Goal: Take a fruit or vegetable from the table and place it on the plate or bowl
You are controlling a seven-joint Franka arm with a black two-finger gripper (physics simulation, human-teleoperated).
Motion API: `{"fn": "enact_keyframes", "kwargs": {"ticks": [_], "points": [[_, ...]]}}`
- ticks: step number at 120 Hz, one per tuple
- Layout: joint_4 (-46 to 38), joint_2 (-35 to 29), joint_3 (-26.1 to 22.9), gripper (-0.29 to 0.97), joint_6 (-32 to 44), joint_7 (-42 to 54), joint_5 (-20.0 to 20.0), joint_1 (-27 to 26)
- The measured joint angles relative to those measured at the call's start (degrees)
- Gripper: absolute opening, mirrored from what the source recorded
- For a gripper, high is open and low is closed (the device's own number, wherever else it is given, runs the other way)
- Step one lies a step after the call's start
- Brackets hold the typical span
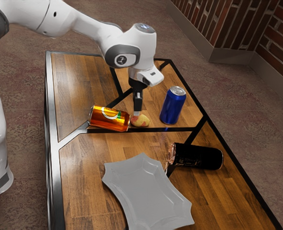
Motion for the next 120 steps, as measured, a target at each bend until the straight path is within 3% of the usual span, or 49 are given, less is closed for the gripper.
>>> {"fn": "enact_keyframes", "kwargs": {"ticks": [21, 62, 120], "points": [[1.04, 3.56, 0.02, 0.67, 2.20, 3.57, 0.12, 0.17], [1.22, 4.71, -0.06, 0.67, 4.77, 8.11, -0.71, -0.20], [-2.09, 2.38, -0.12, 0.67, 6.36, 11.18, -3.39, 0.01]]}}
